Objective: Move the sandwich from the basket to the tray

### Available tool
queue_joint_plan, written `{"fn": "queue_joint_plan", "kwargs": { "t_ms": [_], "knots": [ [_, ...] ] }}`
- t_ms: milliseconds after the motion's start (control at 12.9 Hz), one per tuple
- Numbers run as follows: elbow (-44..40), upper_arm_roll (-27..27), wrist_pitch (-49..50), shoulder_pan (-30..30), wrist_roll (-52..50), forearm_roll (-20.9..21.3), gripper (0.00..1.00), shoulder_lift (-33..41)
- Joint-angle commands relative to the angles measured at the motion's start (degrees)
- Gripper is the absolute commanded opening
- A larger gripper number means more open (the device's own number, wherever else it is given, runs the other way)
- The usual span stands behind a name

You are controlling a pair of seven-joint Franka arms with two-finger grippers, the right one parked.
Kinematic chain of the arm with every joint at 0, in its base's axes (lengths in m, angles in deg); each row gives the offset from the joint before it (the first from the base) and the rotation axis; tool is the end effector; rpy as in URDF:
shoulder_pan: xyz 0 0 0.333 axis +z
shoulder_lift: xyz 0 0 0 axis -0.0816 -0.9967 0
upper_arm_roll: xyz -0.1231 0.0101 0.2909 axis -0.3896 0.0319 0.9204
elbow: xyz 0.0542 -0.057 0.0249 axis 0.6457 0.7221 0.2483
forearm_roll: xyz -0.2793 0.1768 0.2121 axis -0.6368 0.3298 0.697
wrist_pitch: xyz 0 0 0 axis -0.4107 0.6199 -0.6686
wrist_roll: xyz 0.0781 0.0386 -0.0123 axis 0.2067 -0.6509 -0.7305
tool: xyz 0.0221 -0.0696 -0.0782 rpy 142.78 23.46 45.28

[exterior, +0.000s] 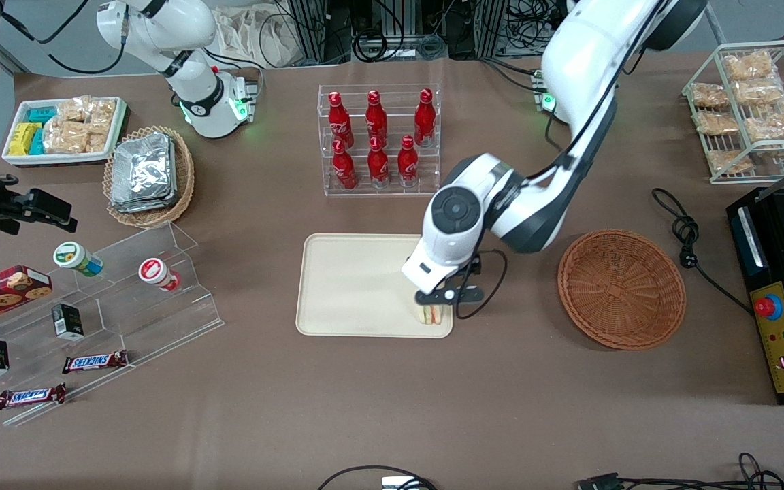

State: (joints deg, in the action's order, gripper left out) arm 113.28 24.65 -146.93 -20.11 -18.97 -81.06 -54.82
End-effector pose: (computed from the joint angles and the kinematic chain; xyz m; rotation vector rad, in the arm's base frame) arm 0.5563 -0.4141 0.3398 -3.1215 -0.0445 0.0607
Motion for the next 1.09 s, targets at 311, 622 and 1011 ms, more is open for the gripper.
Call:
{"fn": "queue_joint_plan", "kwargs": {
  "t_ms": [311,622,1011],
  "knots": [
    [24.79,0.19,5.74,9.3,12.08,-4.3,1.0,26.44],
    [15.49,0.28,20.7,20.36,23.08,-5.1,1.0,26.98],
    [3.69,0.63,29.34,33.45,27.39,-9.29,1.0,26.45]
  ]
}}
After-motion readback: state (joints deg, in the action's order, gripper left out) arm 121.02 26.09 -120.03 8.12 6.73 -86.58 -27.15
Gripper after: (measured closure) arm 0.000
